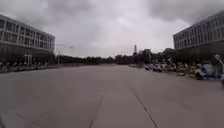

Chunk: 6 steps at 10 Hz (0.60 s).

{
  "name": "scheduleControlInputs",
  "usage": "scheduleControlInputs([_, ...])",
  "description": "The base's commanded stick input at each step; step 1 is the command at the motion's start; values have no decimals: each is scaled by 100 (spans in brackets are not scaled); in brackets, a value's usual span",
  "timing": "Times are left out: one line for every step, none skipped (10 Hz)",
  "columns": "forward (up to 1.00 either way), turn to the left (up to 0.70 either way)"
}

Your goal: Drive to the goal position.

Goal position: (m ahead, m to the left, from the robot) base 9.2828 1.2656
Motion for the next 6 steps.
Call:
scheduleControlInputs([85,-3])
scheduleControlInputs([85,-3])
scheduleControlInputs([85,-4])
scheduleControlInputs([85,-7])
scheduleControlInputs([85,-7])
scheduleControlInputs([85,-7])
